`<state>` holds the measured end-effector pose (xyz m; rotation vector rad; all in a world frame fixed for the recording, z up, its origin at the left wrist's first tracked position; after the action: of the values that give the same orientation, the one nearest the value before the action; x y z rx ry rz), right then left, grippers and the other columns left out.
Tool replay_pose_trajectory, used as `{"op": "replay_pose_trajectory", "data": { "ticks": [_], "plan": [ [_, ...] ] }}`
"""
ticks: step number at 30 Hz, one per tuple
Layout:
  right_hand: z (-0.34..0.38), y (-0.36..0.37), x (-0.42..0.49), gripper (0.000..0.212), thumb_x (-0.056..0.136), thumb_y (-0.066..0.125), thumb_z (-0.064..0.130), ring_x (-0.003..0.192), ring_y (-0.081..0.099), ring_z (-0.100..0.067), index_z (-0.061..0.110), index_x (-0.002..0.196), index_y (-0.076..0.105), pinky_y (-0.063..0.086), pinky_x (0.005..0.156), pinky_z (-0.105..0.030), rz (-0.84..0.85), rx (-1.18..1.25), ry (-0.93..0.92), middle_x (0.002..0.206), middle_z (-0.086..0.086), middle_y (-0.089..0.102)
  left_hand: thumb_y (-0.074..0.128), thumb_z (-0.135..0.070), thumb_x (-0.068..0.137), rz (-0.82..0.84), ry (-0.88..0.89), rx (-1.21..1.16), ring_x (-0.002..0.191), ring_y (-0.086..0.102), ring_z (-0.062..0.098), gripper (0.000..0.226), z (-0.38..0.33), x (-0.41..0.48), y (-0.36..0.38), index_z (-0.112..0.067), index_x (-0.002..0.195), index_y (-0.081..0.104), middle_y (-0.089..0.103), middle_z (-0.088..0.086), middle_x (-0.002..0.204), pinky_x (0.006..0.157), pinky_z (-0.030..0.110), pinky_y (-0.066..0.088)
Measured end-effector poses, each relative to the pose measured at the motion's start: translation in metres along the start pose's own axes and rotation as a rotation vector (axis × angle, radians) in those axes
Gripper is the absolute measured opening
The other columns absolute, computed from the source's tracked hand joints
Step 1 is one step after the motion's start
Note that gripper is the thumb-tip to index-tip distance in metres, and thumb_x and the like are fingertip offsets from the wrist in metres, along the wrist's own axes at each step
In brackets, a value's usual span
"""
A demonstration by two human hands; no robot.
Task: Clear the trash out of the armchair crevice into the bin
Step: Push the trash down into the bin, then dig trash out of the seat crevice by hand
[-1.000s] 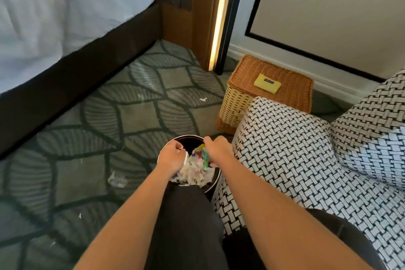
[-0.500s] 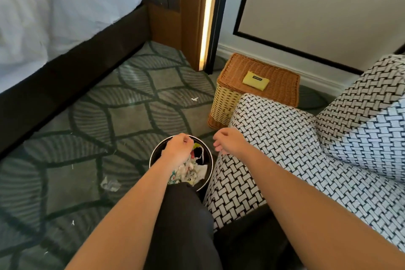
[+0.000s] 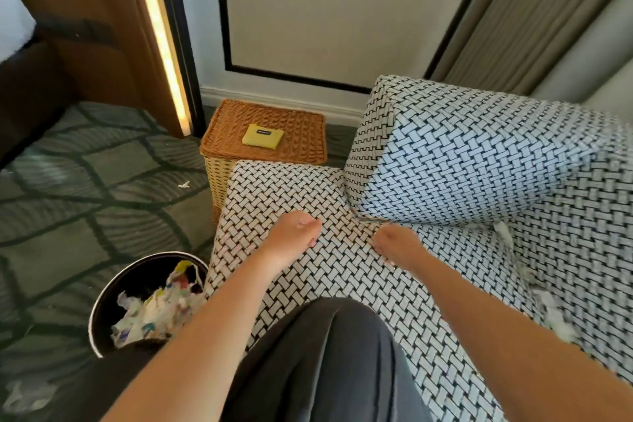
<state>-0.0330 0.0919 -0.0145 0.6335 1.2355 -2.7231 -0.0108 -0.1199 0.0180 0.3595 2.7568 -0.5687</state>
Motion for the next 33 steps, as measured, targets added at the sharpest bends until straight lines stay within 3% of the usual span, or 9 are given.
{"op": "replay_pose_trajectory", "data": {
  "ticks": [2,4,7,9,12,16,19,26,33],
  "plan": [
    [-0.037,-0.021,-0.003,0.024,0.095,0.044,0.012,0.058,0.051,-0.023,-0.004,0.106,0.058,0.047,0.059,-0.029,-0.132,-0.028,0.040,0.098,-0.021,0.062,0.044,-0.026,0.095,0.062,0.027,0.032,0.090,0.058,0.017,0.020,-0.010,0.010,0.028,-0.012,0.089,0.056,0.061,0.003,0.091,0.082,0.029,0.044],
    [-0.074,-0.040,-0.006,0.030,0.094,0.046,0.011,0.051,0.044,-0.012,0.007,0.124,0.049,0.040,0.046,-0.021,-0.255,0.008,0.109,0.107,-0.011,0.059,0.046,-0.025,0.093,0.107,0.028,0.045,0.088,0.057,0.014,0.019,-0.019,0.021,0.058,-0.011,0.091,0.058,0.059,0.000,0.090,0.082,0.028,0.046],
    [-0.121,-0.059,-0.008,0.025,0.093,0.046,0.009,0.058,0.047,-0.011,0.014,0.117,0.050,0.040,0.044,-0.021,-0.427,0.033,0.189,0.094,-0.008,0.056,0.045,-0.025,0.094,0.229,0.026,0.177,0.073,0.049,0.011,0.017,-0.031,0.038,0.106,-0.015,0.087,0.056,0.053,0.000,0.083,0.067,0.022,0.042],
    [-0.147,-0.064,-0.011,0.025,0.092,0.048,0.014,0.079,0.057,-0.019,0.017,0.117,0.051,0.055,0.062,-0.032,-0.522,0.011,0.246,0.106,-0.011,0.057,0.044,-0.029,0.094,0.317,0.005,0.300,0.064,0.044,0.012,0.017,-0.036,0.046,0.138,-0.014,0.087,0.050,0.049,0.001,0.076,0.057,0.020,0.036],
    [-0.181,-0.068,-0.017,0.031,0.091,0.050,0.025,0.110,0.051,-0.033,0.012,0.120,0.053,0.045,0.093,-0.049,-0.689,-0.217,0.332,0.121,-0.017,0.053,0.047,-0.031,0.093,0.317,0.052,0.397,0.071,0.052,0.016,0.017,-0.045,0.054,0.183,-0.016,0.087,0.047,0.050,0.000,0.079,0.073,0.030,0.048],
    [-0.194,-0.082,-0.006,0.051,0.092,0.043,0.041,0.122,0.040,-0.034,0.010,0.134,0.041,0.037,0.098,-0.045,-0.723,-0.402,0.364,0.136,-0.018,0.041,0.055,-0.041,0.089,0.086,0.181,0.364,0.102,0.054,0.013,0.030,-0.044,0.067,0.216,-0.020,0.110,0.060,0.059,-0.002,0.110,0.098,0.035,0.041],
    [-0.198,-0.097,0.016,0.055,0.094,0.040,0.043,0.127,0.038,-0.030,0.012,0.139,0.034,0.034,0.102,-0.045,-0.708,-0.412,0.347,0.143,-0.013,0.035,0.053,-0.043,0.089,0.011,0.284,0.377,0.104,0.052,0.006,0.030,-0.042,0.082,0.235,-0.027,0.113,0.058,0.059,-0.011,0.112,0.103,0.033,0.031],
    [-0.201,-0.111,0.050,0.054,0.094,0.039,0.043,0.117,0.046,-0.024,0.012,0.138,0.034,0.046,0.083,-0.034,-0.776,-0.393,0.301,0.131,-0.010,0.051,0.047,-0.053,0.086,-0.229,0.418,0.578,0.077,0.052,0.003,0.023,-0.047,0.121,0.269,-0.033,0.086,0.057,0.056,-0.018,0.077,0.092,0.030,0.037],
    [-0.191,-0.119,0.072,0.037,0.095,0.042,0.035,0.094,0.055,-0.025,0.008,0.119,0.048,0.036,0.060,-0.029,-0.803,-0.269,0.370,0.118,-0.012,0.052,0.042,-0.058,0.086,-0.206,0.469,0.697,0.081,0.051,0.006,0.028,-0.049,0.137,0.281,-0.031,0.085,0.052,0.055,-0.016,0.079,0.088,0.029,0.038]
  ]
}}
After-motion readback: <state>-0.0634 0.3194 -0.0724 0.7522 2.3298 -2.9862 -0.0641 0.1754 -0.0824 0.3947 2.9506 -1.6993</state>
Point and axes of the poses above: each hand's wrist, its own x-axis towards the middle knuckle, its own y-axis out of the palm, z = x × y, the point moved 1 cm from there along x, towards the middle knuckle
